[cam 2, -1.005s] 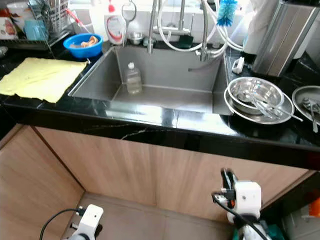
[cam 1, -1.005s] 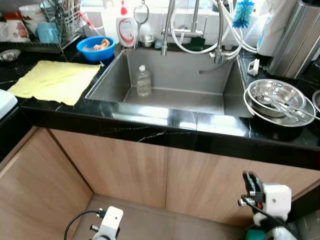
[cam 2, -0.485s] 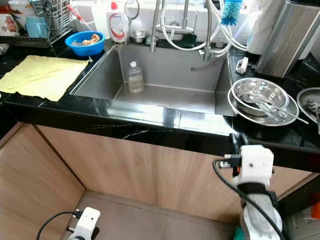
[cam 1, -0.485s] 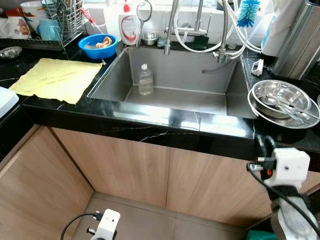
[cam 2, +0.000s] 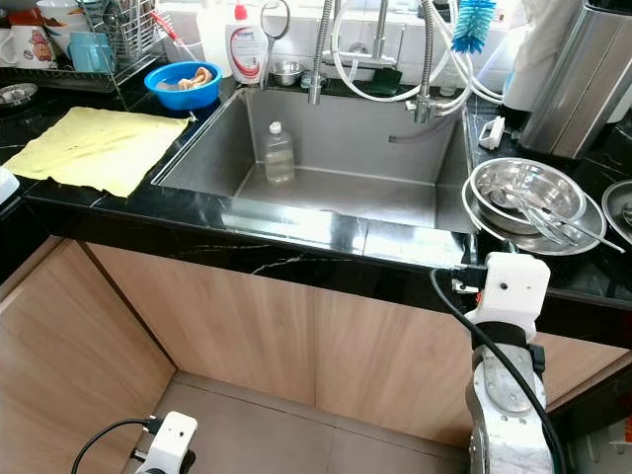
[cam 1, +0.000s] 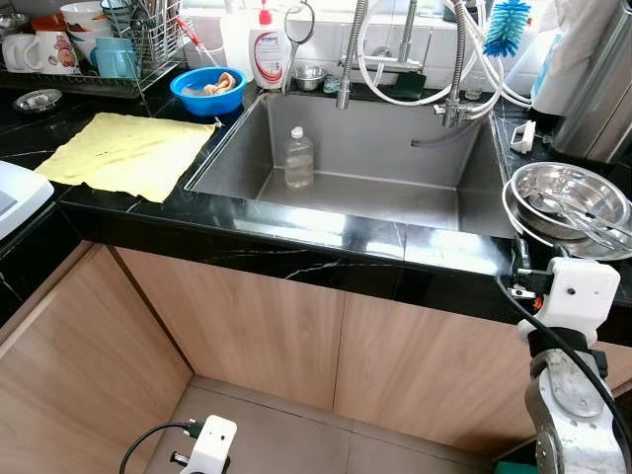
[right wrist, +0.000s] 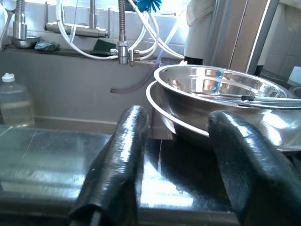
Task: Kitchen organization
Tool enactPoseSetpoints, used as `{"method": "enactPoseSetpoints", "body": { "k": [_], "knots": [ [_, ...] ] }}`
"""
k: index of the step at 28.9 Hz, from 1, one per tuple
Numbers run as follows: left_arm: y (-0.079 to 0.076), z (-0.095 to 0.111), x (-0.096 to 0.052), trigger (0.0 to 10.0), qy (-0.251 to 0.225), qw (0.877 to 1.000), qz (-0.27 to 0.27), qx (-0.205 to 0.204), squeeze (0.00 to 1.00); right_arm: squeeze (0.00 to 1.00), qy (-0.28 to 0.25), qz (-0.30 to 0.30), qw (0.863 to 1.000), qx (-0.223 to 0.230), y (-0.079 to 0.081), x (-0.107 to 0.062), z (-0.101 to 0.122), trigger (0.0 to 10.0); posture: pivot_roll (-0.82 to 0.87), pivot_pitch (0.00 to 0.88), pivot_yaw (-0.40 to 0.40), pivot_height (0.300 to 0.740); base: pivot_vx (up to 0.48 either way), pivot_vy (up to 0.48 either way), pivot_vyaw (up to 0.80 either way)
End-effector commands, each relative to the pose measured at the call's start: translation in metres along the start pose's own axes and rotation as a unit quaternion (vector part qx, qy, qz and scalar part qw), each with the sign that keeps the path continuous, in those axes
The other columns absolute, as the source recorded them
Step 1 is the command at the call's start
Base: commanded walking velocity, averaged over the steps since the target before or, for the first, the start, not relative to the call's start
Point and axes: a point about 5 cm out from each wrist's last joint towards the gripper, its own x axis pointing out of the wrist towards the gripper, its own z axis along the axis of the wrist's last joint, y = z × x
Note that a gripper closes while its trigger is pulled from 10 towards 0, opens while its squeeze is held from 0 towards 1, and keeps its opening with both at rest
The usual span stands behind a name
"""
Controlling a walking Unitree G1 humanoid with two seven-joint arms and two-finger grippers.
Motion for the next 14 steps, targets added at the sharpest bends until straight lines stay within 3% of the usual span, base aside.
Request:
{"method": "enactPoseSetpoints", "body": {
  "k": [1,9,10,12,13,14],
  "knots": [
    [0.001,-0.005,-0.001,10.0,0.009,1.0,-0.001,0.002,0.0,1.0,0.01,-0.008,1.0,0.007,0.0,0.002,-0.002,10.0,-0.31,0.0,0.023,0.731,0.0,0.0,0.0],
    [-0.001,-0.004,-0.001,10.0,0.008,1.0,-0.007,0.004,0.0,1.0,0.029,-0.047,0.998,-0.011,-0.01,0.001,-0.008,10.0,-0.31,0.0,0.023,0.731,0.0,0.0,0.0],
    [-0.001,-0.004,-0.001,10.0,0.009,1.0,-0.007,0.005,0.0,0.25,0.03,-0.053,0.998,-0.018,-0.011,0.002,-0.008,10.0,-0.31,0.0,0.023,0.731,0.0,0.0,0.0],
    [-0.001,-0.004,-0.001,10.0,0.009,1.0,-0.007,0.005,0.0,0.25,0.03,-0.056,0.998,-0.022,-0.012,0.003,-0.007,10.0,-0.31,0.0,0.023,0.731,0.0,0.0,0.0],
    [-0.001,-0.003,-0.001,10.0,0.008,1.0,-0.007,0.005,0.0,0.0,0.034,-0.064,0.997,-0.02,-0.014,0.004,-0.008,10.0,-0.31,0.0,0.023,0.731,0.0,0.0,0.0],
    [-0.001,-0.003,-0.001,10.0,0.008,1.0,-0.007,0.005,0.0,0.0,0.039,-0.073,0.996,-0.02,-0.016,0.005,-0.009,10.0,-0.31,0.0,0.021,0.731,0.0,0.0,0.0]
  ]
}}
